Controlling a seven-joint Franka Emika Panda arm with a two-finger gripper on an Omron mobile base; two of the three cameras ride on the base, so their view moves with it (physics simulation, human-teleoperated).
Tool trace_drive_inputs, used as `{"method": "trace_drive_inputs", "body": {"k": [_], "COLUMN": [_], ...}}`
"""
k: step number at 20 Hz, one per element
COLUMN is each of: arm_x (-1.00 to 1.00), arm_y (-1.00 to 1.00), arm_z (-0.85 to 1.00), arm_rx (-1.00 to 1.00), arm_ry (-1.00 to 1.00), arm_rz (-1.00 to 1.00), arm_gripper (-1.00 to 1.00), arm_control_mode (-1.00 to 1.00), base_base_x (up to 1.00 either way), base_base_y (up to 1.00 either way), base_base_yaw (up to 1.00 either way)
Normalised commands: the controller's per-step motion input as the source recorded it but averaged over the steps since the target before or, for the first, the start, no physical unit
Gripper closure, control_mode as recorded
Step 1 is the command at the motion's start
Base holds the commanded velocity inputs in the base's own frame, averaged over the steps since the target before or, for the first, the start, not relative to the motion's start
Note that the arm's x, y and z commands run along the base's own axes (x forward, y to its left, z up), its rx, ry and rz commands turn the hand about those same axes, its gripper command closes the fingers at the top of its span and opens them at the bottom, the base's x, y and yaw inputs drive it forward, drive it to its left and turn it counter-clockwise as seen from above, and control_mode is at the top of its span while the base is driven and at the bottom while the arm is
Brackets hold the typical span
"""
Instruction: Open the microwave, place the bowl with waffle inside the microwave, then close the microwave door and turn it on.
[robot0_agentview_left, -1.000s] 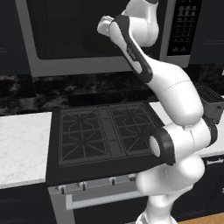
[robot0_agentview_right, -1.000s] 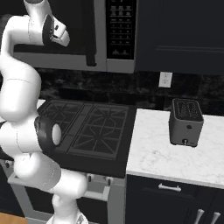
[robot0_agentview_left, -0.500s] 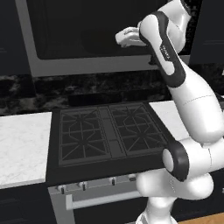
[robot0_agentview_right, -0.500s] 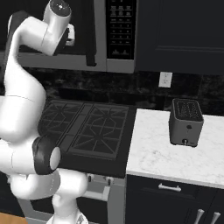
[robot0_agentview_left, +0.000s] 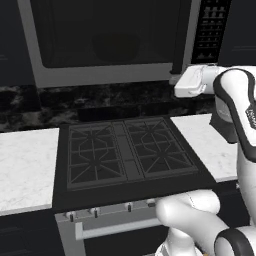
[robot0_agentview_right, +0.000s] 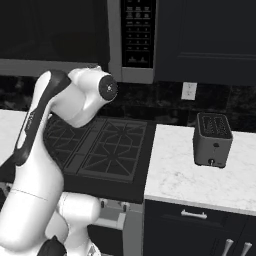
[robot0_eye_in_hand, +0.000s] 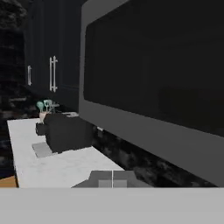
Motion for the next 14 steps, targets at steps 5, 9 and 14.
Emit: {"method": "trace_drive_inputs", "body": {"k": [5, 9, 14], "arm_x": [-0.99, -0.68, -0.44], "arm_y": [-0.70, -0.72, -0.68], "arm_z": [0.70, 0.38, 0.05], "arm_rx": [0.04, 0.00, 0.02], "arm_ry": [0.03, 0.43, 0.56], "arm_rz": [-0.08, -0.32, -0.42], "arm_gripper": [1.00, 1.00, 1.00], "arm_control_mode": [-1.00, -1.00, -1.00], "base_base_x": [0.00, 0.00, 0.00], "base_base_y": [0.00, 0.00, 0.00], "base_base_yaw": [0.00, 0.00, 0.00]}}
